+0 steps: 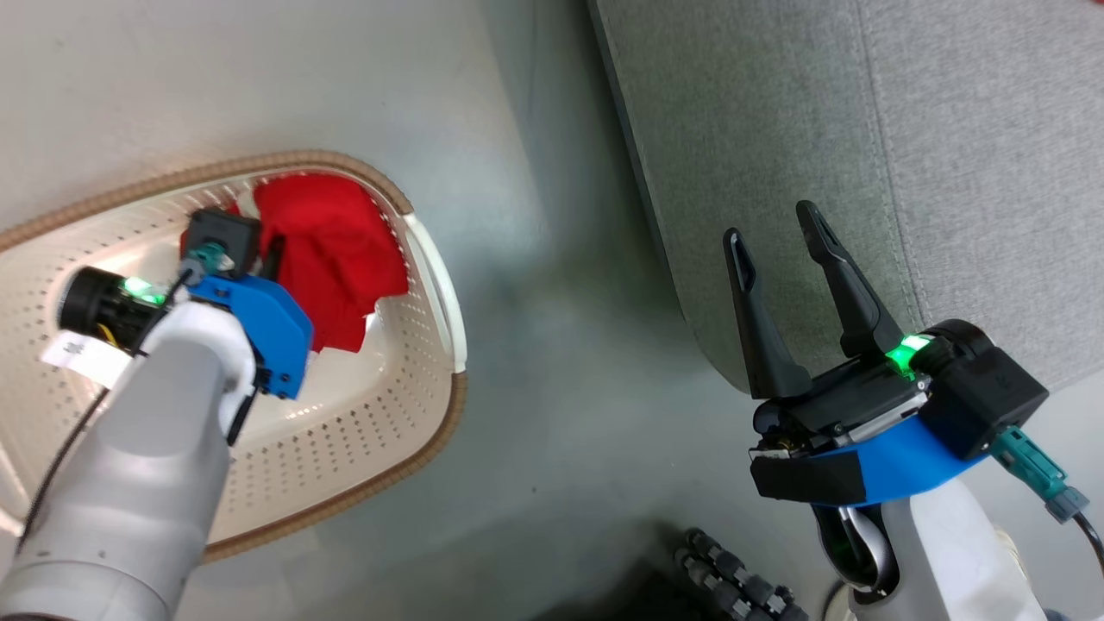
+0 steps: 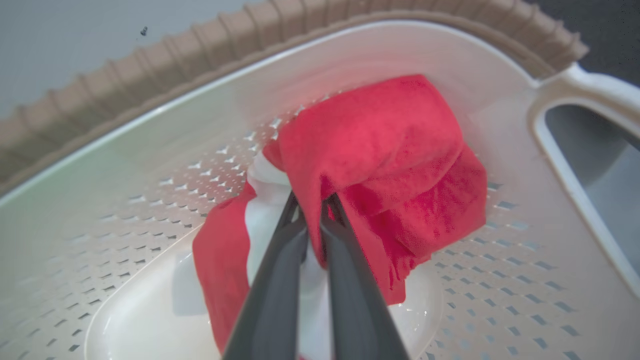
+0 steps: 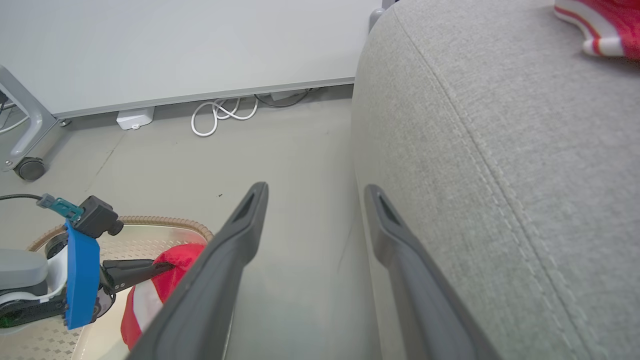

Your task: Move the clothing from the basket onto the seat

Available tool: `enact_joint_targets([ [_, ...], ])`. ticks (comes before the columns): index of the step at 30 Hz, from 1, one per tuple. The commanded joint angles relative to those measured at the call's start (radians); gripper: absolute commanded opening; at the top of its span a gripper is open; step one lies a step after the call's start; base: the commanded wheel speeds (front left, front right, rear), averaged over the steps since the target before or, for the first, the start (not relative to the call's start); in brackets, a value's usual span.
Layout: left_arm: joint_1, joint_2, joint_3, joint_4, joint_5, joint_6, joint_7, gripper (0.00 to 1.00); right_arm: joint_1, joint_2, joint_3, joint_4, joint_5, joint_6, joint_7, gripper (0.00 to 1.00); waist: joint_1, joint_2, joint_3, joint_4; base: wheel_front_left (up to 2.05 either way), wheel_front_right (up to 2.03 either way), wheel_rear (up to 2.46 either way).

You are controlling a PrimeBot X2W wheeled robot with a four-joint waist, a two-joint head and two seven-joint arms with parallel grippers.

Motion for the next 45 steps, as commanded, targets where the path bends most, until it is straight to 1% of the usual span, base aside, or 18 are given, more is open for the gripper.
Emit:
enact_joint_targets([
  [1, 0.018, -0.011, -0.009, -0.008, -0.01, -0.007, -0.016, 0.0, -0.014, 0.001, -0.003, 0.012, -0.013, 0.0, -0.003, 1.0, 0.0, 0.0, -0.053, 0.026, 0.0, 0.0, 0.0],
  [7, 0.084, -0.05, -0.033, -0.019, -0.053, -0.004, -0.05, 0.0, -0.012, 0.001, -0.013, 0.04, -0.046, 0.0, -0.003, 1.0, 0.0, 0.0, -0.164, 0.068, 0.0, 0.0, 0.0],
  [15, 0.183, -0.097, -0.052, -0.043, -0.115, -0.004, -0.096, 0.0, 0.028, 0.001, -0.034, 0.085, -0.086, 0.0, -0.003, 1.0, 0.0, 0.0, -0.314, 0.125, 0.0, 0.0, 0.0],
  [20, 0.24, -0.116, -0.059, -0.065, -0.141, -0.004, -0.112, 0.0, 0.059, 0.001, -0.043, 0.116, -0.112, 0.0, -0.003, 1.0, 0.0, 0.0, -0.411, 0.164, 0.0, 0.0, 0.0],
  [24, 0.279, -0.123, -0.053, -0.092, -0.15, -0.004, -0.117, 0.0, 0.076, 0.001, -0.038, 0.129, -0.131, 0.0, 0.011, 1.0, 0.0, 0.0, -0.481, 0.19, 0.0, 0.0, 0.0],
  [29, 0.328, -0.128, -0.035, -0.167, -0.141, -0.004, -0.117, 0.0, 0.102, 0.0, -0.03, 0.136, -0.165, 0.0, 0.041, 1.0, 0.0, 0.0, -0.566, 0.229, 0.0, 0.0, 0.0],
  [30, 0.328, -0.128, -0.035, -0.167, -0.141, -0.004, -0.117, 0.0, 0.102, 0.0, -0.03, 0.136, -0.165, 0.0, 0.041, 1.0, 0.0, 0.0, -0.566, 0.229, 0.0, 0.0, 0.0],
  [33, 0.359, -0.132, -0.037, -0.207, -0.136, -0.004, -0.117, 0.0, 0.117, 0.0, -0.028, 0.131, -0.168, 0.0, 0.06, 1.0, 0.0, 0.0, -0.61, 0.248, 0.0, 0.0, 0.0],
  [41, 0.356, -0.146, -0.07, -0.305, -0.119, -0.004, -0.117, 0.0, 0.16, 0.0, -0.031, 0.129, -0.166, 0.0, 0.094, 1.0, 0.0, 0.0, -0.706, 0.304, 0.0, 0.0, 0.0],
  [45, 0.337, -0.155, -0.09, -0.347, -0.132, -0.004, -0.117, 0.0, 0.176, 0.0, -0.021, 0.132, -0.162, 0.0, 0.109, 1.0, 0.0, 0.0, -0.74, 0.324, 0.0, 0.0, 0.0],
])
